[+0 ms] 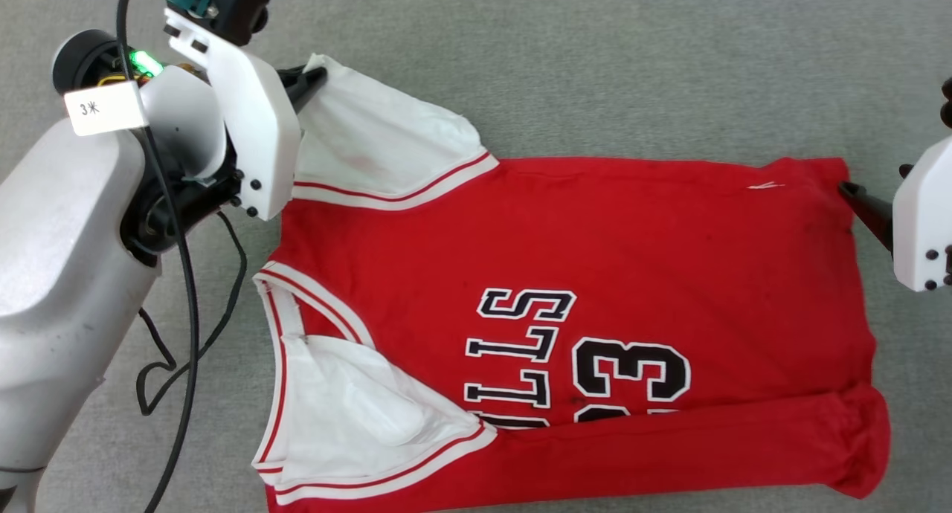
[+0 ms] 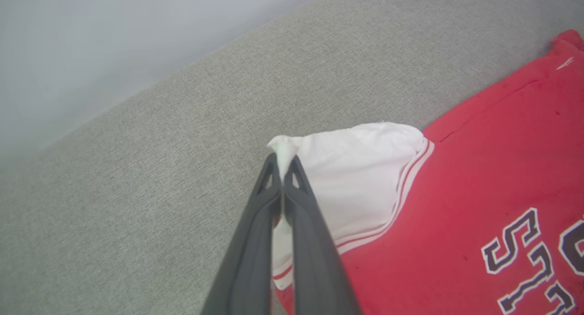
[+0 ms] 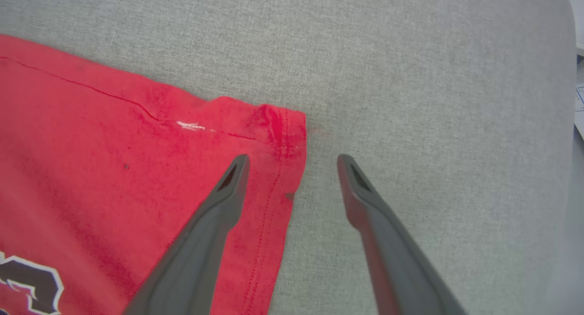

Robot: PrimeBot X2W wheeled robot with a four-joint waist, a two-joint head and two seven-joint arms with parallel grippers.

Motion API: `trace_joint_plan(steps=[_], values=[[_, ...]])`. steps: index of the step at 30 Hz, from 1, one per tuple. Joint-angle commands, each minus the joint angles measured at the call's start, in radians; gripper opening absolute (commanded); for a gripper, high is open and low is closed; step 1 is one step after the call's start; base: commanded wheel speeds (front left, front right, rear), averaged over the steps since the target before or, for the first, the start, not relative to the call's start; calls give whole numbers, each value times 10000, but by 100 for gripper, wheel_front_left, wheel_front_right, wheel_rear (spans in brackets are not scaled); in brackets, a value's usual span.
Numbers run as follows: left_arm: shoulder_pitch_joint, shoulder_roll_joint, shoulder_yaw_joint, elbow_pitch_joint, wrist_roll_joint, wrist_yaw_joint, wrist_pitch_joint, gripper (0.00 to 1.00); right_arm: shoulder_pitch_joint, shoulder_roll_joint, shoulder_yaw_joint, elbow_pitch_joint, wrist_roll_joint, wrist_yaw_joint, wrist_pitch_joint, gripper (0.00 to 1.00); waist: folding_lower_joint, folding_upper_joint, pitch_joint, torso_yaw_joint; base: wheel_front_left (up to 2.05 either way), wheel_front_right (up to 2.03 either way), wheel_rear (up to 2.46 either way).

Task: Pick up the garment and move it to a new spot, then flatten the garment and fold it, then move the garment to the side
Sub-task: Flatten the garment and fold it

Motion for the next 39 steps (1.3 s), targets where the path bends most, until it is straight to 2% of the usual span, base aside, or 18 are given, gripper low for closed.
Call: trace_joint_plan(steps=[1,10,19,20,21,22,31,39], values=[[125,23,-11,-234,59,58,-50,0,-292,24,77,291,-72,-9,0,100,0,-1,162,198,0,0,0],[299,-28,-166,-1402,153,294,-4,0,-964,136,617,1984,-478,-9,-435,100,0,-1,512,710,0,0,0],[502,62,-213,-1729,111,382,-95,0,-636,268,1579,3343,-212,10,-658,100,0,-1,593,859,0,0,0],[521,62,-211,-1719,93,400,-114,0,-617,280,1689,3466,-127,10,-680,87,0,-1,592,854,0,0,0],[548,59,-207,-1700,80,399,-140,0,-621,286,1780,3555,-74,11,-745,34,0,-1,589,845,0,0,0],[580,60,-197,-1677,82,409,-163,0,-630,270,1823,3621,-28,10,-849,0,0,-1,584,833,0,0,0],[917,96,48,-1204,-42,591,-722,0,-1051,-56,1405,3831,269,-13,-2413,0,0,-1,186,680,0,0,0],[1620,155,203,-1070,-301,727,-1242,0,-485,-260,1001,3768,722,-12,-3614,0,0,-1,-655,655,0,0,0]])
